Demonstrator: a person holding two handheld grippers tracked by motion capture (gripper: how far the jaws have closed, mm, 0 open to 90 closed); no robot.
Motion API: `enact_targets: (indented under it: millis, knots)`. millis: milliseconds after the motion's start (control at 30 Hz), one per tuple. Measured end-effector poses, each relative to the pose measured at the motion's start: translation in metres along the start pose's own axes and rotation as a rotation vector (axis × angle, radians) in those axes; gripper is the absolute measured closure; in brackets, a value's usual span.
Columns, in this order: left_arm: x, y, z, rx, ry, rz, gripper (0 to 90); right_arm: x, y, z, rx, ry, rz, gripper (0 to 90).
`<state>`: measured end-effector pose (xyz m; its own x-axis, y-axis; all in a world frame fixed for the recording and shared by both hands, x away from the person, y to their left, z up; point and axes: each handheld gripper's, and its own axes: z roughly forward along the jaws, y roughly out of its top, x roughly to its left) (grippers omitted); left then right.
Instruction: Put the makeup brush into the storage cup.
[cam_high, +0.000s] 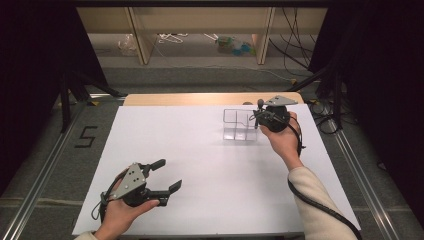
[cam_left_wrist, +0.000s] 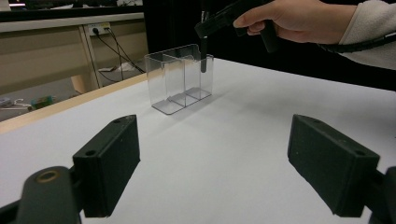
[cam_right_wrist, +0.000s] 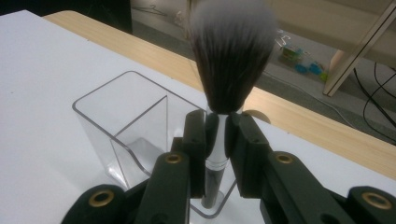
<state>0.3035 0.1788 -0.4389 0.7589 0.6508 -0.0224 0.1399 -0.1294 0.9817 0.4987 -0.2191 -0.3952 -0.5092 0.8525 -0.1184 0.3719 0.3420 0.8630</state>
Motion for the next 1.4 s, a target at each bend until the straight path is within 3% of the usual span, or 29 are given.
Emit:
enact_targets:
  millis: [767, 933, 1100, 1267, 1400]
  knots:
    - [0.000, 0.000, 0.000, 0.000, -0.001, -0.001, 16.8, -0.002, -0.003, 0.003, 0.018, 0.007, 0.002, 76.2]
    - [0.000, 0.000, 0.000, 0.000, 0.001, 0.001, 16.8, -0.001, 0.000, 0.001, -0.003, -0.007, 0.026, 45.1]
    - [0.000, 0.000, -0.001, 0.001, 0.002, 0.001, 16.8, 0.001, 0.003, 0.000, 0.010, 0.010, 0.016, 27.2]
    - [0.000, 0.000, -0.001, 0.001, 0.004, 0.003, 16.8, 0.001, 0.003, -0.003, 0.006, 0.024, -0.002, 20.8]
    - [0.000, 0.000, -0.001, 0.002, 0.005, 0.004, 16.8, -0.001, 0.005, -0.015, -0.007, 0.033, 0.005, 18.1]
